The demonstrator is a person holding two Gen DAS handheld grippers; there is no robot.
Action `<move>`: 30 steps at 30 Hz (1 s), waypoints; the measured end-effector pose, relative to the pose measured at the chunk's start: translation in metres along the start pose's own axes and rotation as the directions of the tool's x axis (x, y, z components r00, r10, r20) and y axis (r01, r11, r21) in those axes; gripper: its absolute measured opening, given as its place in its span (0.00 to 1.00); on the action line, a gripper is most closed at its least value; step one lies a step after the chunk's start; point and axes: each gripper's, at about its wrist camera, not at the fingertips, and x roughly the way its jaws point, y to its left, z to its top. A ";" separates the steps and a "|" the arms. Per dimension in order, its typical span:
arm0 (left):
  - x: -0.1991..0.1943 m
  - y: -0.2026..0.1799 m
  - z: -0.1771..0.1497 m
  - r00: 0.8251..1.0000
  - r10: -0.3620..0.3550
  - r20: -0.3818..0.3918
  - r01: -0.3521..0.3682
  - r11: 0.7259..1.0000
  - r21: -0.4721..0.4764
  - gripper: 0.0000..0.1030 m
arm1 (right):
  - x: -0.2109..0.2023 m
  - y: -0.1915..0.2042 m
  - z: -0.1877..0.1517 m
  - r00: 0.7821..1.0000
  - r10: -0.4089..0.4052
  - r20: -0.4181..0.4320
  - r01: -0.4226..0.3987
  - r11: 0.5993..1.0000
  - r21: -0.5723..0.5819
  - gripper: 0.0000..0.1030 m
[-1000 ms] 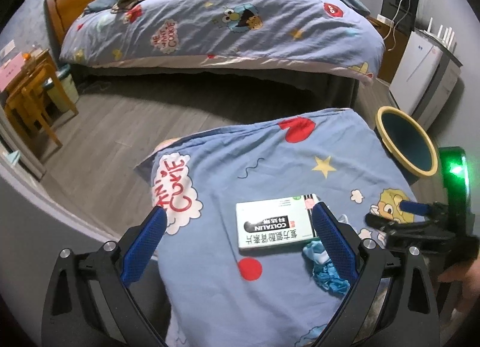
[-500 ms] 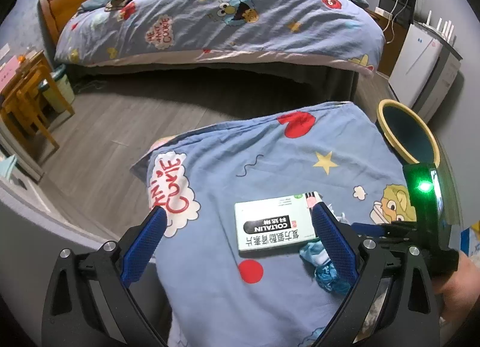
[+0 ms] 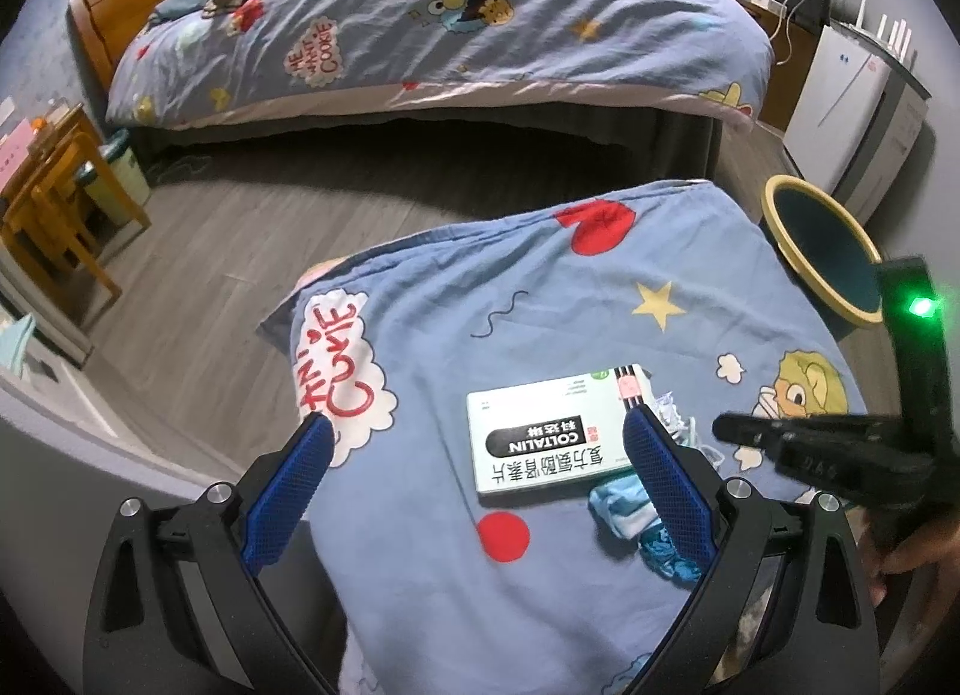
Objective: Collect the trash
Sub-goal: 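Grasp the blue mask with white ear loops with the right tool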
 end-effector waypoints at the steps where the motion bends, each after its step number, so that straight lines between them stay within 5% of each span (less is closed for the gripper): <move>1: 0.000 -0.001 0.000 1.000 -0.001 0.001 0.001 1.000 -0.003 0.93 | 0.004 0.000 -0.002 1.000 -0.012 -0.016 0.012 1.000 -0.001 0.06; 3: 0.000 -0.002 0.000 1.000 -0.003 0.001 0.003 1.000 -0.006 0.93 | 0.009 0.002 -0.004 0.999 -0.044 -0.024 0.044 0.999 -0.011 0.37; 8: 0.002 -0.004 -0.001 1.000 0.002 -0.004 -0.002 1.000 0.017 0.93 | 0.027 0.002 -0.008 0.996 -0.069 -0.055 0.067 0.997 -0.031 0.45; 10: 0.003 -0.004 -0.001 1.000 0.005 -0.005 -0.005 1.000 0.022 0.93 | 0.035 0.002 -0.009 0.996 -0.049 -0.075 0.046 0.998 -0.036 0.41; 13: 0.004 -0.002 -0.001 1.000 0.006 -0.010 -0.006 1.000 0.016 0.93 | 0.041 0.001 -0.010 0.996 0.008 -0.094 -0.011 1.000 -0.028 0.06; 19: 0.005 0.001 0.000 1.000 0.006 -0.013 -0.006 1.000 0.009 0.93 | 0.015 0.007 -0.004 0.998 0.042 -0.044 -0.043 0.998 -0.034 0.04; 30: 0.016 -0.010 0.003 0.999 0.008 -0.032 -0.007 0.999 0.043 0.93 | -0.091 -0.002 0.038 0.991 -0.039 0.127 0.057 0.989 -0.139 0.04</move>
